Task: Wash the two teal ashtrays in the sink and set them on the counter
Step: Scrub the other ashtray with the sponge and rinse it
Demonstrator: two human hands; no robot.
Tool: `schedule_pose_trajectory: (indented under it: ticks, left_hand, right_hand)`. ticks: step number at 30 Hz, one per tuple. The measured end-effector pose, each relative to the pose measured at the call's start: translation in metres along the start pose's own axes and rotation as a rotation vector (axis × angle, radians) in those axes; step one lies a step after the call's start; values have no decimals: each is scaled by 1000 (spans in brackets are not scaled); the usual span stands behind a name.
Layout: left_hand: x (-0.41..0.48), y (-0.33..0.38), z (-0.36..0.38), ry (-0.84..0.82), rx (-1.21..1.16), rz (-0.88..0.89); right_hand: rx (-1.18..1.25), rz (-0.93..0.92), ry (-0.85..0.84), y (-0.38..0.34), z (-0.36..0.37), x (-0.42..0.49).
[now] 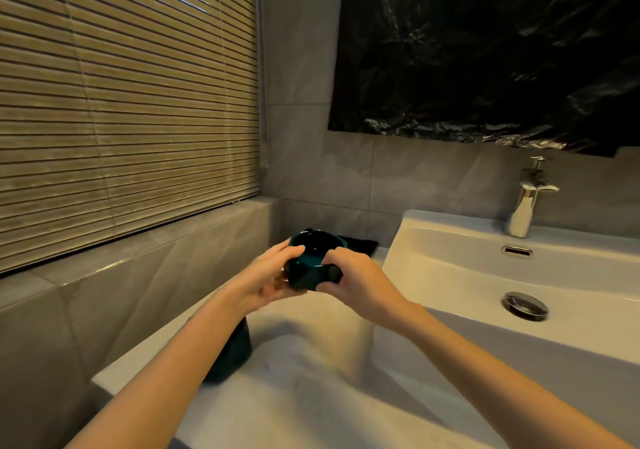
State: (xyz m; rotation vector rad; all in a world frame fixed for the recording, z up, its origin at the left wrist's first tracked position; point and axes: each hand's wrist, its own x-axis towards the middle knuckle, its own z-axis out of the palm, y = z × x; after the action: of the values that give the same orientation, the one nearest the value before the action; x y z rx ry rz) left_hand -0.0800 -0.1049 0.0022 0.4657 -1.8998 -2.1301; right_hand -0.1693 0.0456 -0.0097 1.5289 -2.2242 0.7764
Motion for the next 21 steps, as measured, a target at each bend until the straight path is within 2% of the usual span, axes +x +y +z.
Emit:
schedule_pose_trajectory:
  ticks: [3, 7, 11, 12, 15, 18, 21]
  left_hand:
    - [3, 19, 23, 59, -22, 85]
    - [9, 34, 59, 39, -73, 90]
    - [22, 39, 100, 1, -81, 169]
    - [24, 38, 111, -11, -65, 194]
    - [29, 31, 148, -85, 37, 291]
    - [32, 21, 183, -201, 138, 358]
    - [33, 12, 212, -324, 265, 470]
  right_hand:
    - [13, 10, 52, 1, -31, -2]
    - [116, 49, 106, 12, -82, -13]
    - [358, 307, 273, 39, -125, -29]
    - [406, 421, 239, 49, -132, -35]
    - [630, 718, -12, 76, -151, -54]
    - [719, 839, -76, 101, -168, -75]
    - [658, 876, -78, 125, -178, -95]
